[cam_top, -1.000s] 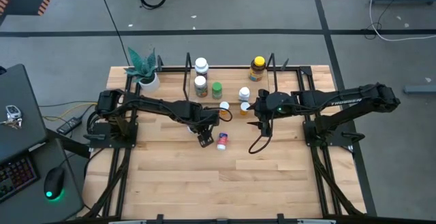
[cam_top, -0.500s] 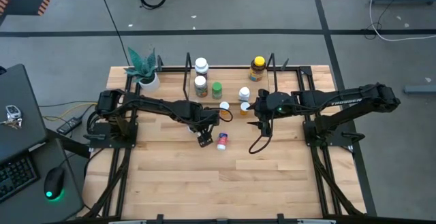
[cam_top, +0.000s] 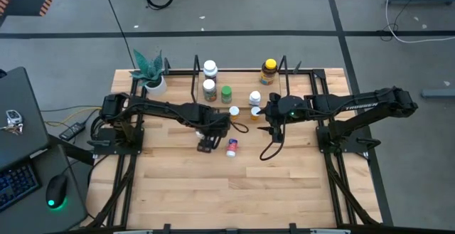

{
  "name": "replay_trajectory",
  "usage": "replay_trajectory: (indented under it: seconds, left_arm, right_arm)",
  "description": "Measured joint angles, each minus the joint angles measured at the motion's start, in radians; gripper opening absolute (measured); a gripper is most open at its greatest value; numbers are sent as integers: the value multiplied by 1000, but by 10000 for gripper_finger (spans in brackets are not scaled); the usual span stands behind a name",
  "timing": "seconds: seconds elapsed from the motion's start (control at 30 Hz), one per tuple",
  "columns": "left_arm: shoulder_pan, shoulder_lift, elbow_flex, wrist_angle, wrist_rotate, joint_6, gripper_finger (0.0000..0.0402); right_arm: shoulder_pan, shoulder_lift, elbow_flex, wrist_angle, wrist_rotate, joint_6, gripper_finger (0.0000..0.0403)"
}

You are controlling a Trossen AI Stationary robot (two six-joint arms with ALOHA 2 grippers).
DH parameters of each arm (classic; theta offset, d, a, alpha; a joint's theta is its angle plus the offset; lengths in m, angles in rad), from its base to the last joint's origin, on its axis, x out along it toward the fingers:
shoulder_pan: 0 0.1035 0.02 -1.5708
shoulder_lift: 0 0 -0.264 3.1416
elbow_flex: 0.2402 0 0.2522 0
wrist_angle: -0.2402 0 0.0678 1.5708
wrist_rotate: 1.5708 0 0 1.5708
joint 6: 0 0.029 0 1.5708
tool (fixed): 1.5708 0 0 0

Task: Pick and place medicine bottles onto shelf by color
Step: Put the medium white pill bottle on the shelf

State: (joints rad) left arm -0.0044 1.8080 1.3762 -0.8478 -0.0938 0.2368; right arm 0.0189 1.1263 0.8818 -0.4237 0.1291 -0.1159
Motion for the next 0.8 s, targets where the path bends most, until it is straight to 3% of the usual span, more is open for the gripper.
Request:
replay_trajectory:
  seconds: [0.2, 0.6, 0.8]
  left_arm:
    - [0, 0, 0, -8, 1, 248, 330]
    - [-41, 0, 0, -90, 11, 349, 330]
    - [-50, -1, 0, -97, -8, 643, 329]
  right_arm:
    - [0, 0, 0, 5, 0, -4, 275]
    - [-1, 0, 1, 20, 0, -19, 275]
    - [-1, 0, 1, 35, 0, -22, 275]
